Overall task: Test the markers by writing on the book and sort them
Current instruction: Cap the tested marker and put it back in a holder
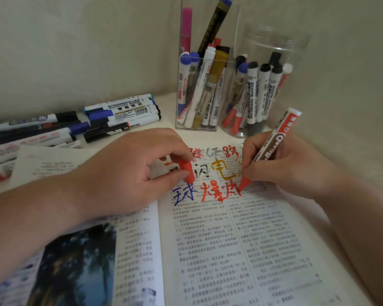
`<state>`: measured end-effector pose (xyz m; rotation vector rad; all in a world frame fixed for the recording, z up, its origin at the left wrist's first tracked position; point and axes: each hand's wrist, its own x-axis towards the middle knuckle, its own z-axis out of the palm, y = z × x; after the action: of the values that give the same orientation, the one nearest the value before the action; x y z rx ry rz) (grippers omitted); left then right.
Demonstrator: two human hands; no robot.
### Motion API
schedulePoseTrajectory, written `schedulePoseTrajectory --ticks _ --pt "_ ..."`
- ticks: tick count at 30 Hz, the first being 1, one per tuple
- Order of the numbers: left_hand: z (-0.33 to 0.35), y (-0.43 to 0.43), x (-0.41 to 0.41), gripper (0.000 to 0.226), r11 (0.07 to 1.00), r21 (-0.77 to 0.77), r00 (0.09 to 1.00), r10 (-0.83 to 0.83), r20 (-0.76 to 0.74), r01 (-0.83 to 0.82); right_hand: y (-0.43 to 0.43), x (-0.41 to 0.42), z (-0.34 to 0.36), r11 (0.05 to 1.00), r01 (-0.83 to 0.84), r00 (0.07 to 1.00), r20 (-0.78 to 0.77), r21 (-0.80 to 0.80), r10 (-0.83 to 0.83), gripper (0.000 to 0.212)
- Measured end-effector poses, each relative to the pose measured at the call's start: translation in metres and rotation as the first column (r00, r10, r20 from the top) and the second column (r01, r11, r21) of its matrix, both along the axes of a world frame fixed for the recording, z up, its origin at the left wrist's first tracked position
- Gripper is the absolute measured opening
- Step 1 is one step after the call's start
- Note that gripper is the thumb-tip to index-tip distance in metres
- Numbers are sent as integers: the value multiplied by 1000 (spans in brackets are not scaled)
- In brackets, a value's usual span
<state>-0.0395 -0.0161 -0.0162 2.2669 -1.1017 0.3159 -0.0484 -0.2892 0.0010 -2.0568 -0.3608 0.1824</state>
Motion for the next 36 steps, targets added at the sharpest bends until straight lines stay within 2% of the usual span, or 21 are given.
schedulePoseTrajectory --ticks 3,10,12,14,17,19,22,27,28,31,36 --pt "1 -1 0 17 1000 0 1000 0 -6 0 -1 3 -3 999 33 997 71 -39 -31 5" --pt "2 -2 -1 18 1000 0 999 2 -35 -2 -2 1 -2 999 33 999 34 -42 -32 8" --pt "2 -2 -1 19 1000 -7 999 8 -37 -8 1 0 -1 997 52 997 52 53 -55 5" --pt "2 -2 -2 23 999 -26 998 37 -50 -38 4 0 -1 974 41 997 56 225 -55 9" --pt "4 -3 -6 41 992 -67 985 101 -139 -111 15 -1 9 946 -67 997 67 317 49 20" --pt "5 -5 -8 53 989 -72 973 110 -202 -127 26 -1 22 947 -151 989 49 284 142 20" --pt "7 -7 -9 65 988 -93 967 98 -236 -123 45 1 41 973 -201 974 129 113 186 10" --pt "7 -6 -9 71 985 -125 968 85 -236 -117 62 12 48 977 -185 959 198 -109 204 34" --pt "6 -6 -8 72 984 -127 968 90 -234 -122 63 13 47 969 -185 960 183 -161 214 32" --pt "2 -5 -6 74 983 -137 965 86 -249 -123 65 15 36 934 -216 958 123 -283 259 2" --pt "1 -6 -3 72 984 -104 960 111 -258 -142 61 16 27 953 -197 970 97 -229 223 2"
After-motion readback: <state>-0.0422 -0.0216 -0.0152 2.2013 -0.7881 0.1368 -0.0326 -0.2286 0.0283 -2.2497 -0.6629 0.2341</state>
